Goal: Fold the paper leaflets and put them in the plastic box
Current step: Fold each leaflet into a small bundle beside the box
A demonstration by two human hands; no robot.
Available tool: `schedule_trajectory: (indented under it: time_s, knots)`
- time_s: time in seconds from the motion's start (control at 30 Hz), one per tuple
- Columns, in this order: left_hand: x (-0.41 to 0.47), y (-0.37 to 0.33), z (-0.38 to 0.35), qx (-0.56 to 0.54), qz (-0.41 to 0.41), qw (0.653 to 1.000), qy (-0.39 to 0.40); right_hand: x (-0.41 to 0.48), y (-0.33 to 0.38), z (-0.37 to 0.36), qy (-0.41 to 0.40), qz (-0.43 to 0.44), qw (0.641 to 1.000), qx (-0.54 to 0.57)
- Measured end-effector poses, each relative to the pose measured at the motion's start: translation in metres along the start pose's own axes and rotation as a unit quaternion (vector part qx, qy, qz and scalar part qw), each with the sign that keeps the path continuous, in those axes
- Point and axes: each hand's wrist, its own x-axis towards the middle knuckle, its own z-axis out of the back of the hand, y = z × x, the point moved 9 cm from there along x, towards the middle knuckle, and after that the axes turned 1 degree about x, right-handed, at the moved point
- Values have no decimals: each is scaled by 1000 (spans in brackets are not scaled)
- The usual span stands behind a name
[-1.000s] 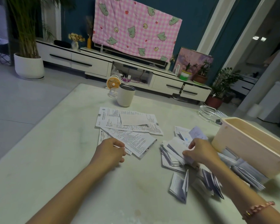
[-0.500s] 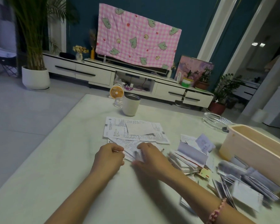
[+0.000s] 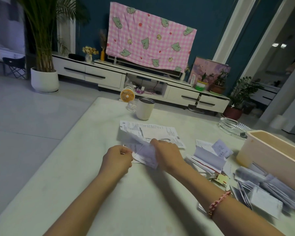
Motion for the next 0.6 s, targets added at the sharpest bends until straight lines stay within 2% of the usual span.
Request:
schedule_trajectory:
  time_s: [0.1, 0.17, 0.23, 0.27, 0.33, 0.37, 0.4, 0.47, 0.53, 0.6]
  knots:
    - [2, 3, 2, 11, -3, 1000, -8, -11, 4, 34, -76, 7, 997, 26]
    - [4, 2, 4, -13, 0, 1000, -21, -26, 1, 62, -156, 8, 979, 132]
    - [4, 2, 6, -53, 25, 998, -28, -41, -15, 80, -215, -37, 921, 322]
    - [2, 1, 5, -83, 36, 996, -21, -45, -27, 79, -219, -73, 874, 429]
    - [-1, -3, -4, -148, 47, 987, 30, -48, -41, 59, -164, -148, 773, 594]
    - [-3, -5, -9, -171, 49, 982, 64, -51, -44, 46, -129, -179, 741, 634]
    - [-6, -7, -13, -184, 50, 977, 94, -52, -47, 34, -102, -201, 724, 651]
    - [-8, -12, -18, -201, 39, 971, 121, -57, -49, 21, -68, -222, 708, 667]
    - [-10, -15, -17, -189, 23, 976, 102, -60, -49, 12, -47, -223, 696, 681]
    - [-13, -18, -13, -156, 4, 985, 74, -64, -47, 12, -51, -211, 710, 670]
